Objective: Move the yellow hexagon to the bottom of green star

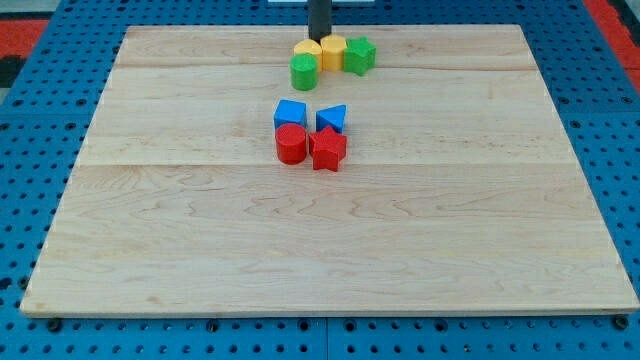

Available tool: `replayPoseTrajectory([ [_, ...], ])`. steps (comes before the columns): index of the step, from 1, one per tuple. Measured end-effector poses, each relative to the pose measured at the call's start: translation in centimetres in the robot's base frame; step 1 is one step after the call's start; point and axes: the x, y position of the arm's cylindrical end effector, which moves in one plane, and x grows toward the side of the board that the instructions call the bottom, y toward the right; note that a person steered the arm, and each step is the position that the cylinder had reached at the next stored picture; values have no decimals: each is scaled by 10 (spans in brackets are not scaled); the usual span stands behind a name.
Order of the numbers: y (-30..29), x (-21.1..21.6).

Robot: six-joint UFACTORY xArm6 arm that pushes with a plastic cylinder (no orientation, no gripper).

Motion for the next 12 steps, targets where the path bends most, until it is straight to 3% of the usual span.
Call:
replayPoseTrajectory([
  [1,-2,26],
  [5,-3,39],
  [7,-23,5],
  [9,-35,54],
  [11,38,73],
  [12,67,59],
])
